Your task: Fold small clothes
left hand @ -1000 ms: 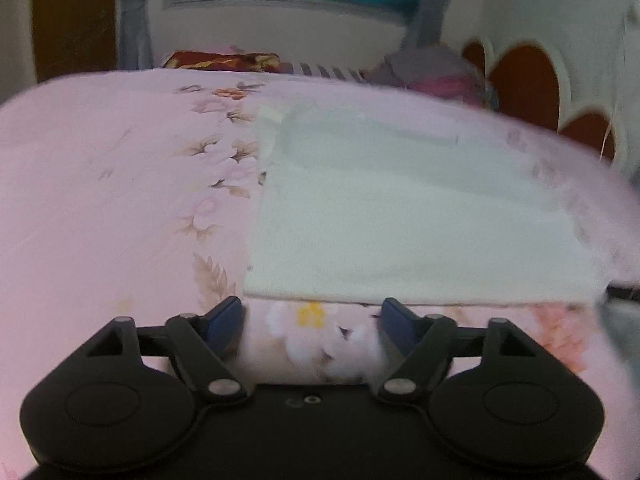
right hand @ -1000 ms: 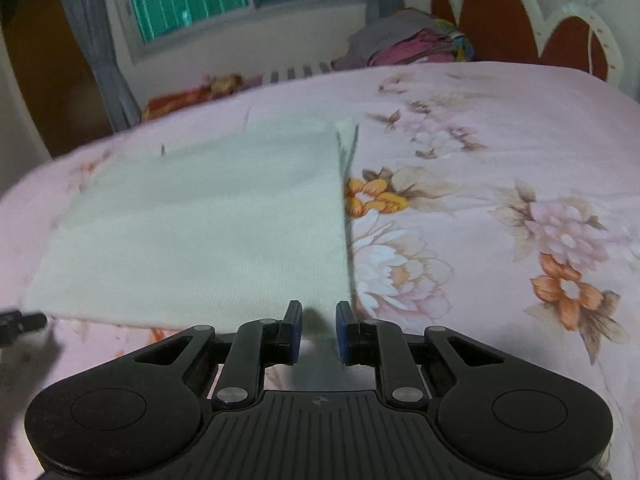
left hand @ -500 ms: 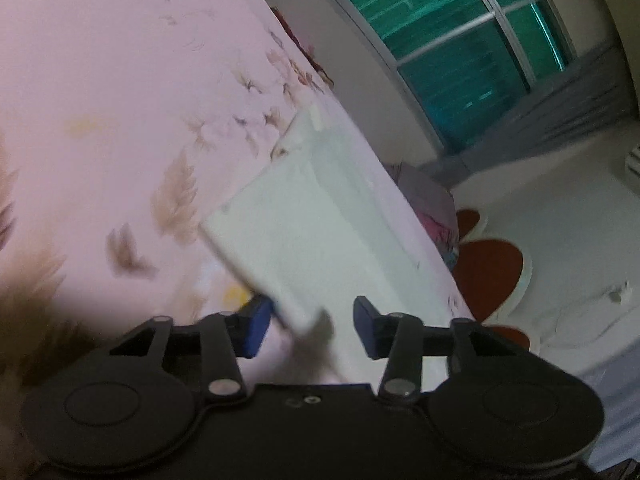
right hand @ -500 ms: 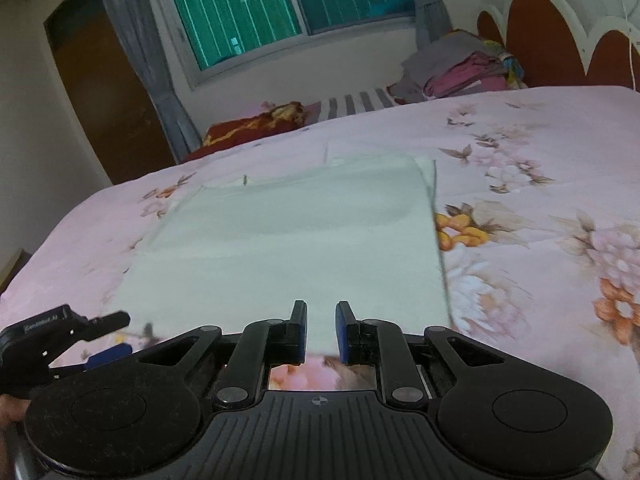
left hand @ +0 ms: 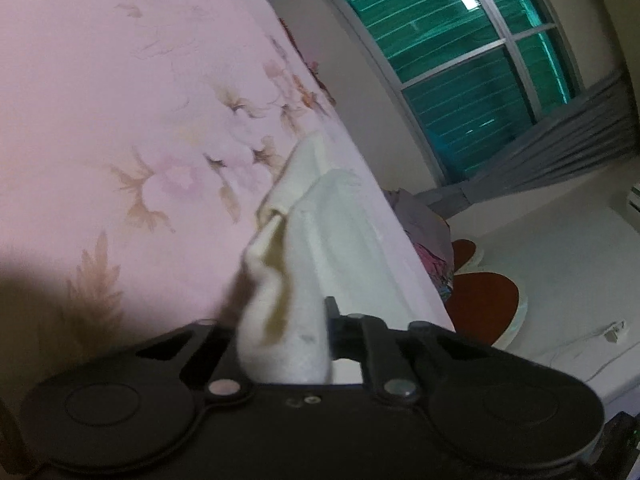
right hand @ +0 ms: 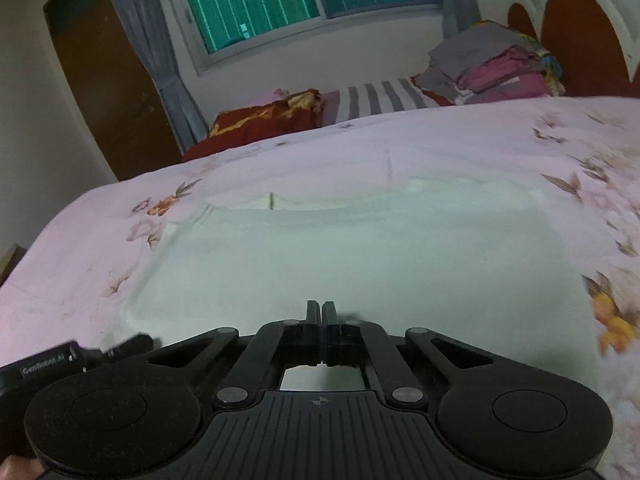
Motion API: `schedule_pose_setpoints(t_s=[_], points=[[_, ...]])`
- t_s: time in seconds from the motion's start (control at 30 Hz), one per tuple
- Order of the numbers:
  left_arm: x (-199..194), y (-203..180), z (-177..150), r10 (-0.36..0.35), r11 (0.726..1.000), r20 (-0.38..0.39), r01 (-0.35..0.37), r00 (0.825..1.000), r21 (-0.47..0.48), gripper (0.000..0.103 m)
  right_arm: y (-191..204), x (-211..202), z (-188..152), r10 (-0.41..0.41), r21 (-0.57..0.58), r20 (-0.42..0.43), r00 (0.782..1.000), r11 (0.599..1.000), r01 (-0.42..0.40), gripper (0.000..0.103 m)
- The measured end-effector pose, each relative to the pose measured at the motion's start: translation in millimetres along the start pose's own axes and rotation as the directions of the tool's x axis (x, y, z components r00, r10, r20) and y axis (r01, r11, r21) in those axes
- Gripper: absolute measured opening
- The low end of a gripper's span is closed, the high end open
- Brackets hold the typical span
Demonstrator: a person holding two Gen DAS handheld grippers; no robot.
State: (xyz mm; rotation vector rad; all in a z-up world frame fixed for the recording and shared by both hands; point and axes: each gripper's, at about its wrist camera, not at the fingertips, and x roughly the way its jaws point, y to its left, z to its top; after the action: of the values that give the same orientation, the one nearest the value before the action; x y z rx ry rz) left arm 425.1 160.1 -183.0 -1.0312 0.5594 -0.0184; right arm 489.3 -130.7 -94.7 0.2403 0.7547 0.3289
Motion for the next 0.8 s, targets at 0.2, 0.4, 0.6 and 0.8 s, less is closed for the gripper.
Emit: schedule_pose_setpoints(t_s=[0.2,0.4,0.6,0.8], points=[[-10.5,-3.5,-0.7,-0.001,1.0,-0.004,0.001,1.0,0.019,0.009,4.5,21.4,-10.7,-0.036,-0.023,-0.072,0.997,0.999,0.035,0.0],[-6.7,-7.0,3.0,0.043,0.998,0.025,-0.044,0.999,0.037,0.019,6.6,26.0,-9.7,-0.04,-0.045,-0.104,0.994,0.998,0.036,0.0],[-4.7,-36.5,7.3,0.131,0.975,0.015,-0.131,0.991,0.177,0.007,-8.9,27.8,-12.2,0.013,0.021,-0.096,0.995,1.0,-0.011,0.0],[-7.4,-123.4,-15.5,0.076,0.88,-0.004,-0.065,0.997,0.47,0.007,-36.3,16.7,-2.8,0.113,0.134,-0.075,0.991,0.986,-0.103,0.0]])
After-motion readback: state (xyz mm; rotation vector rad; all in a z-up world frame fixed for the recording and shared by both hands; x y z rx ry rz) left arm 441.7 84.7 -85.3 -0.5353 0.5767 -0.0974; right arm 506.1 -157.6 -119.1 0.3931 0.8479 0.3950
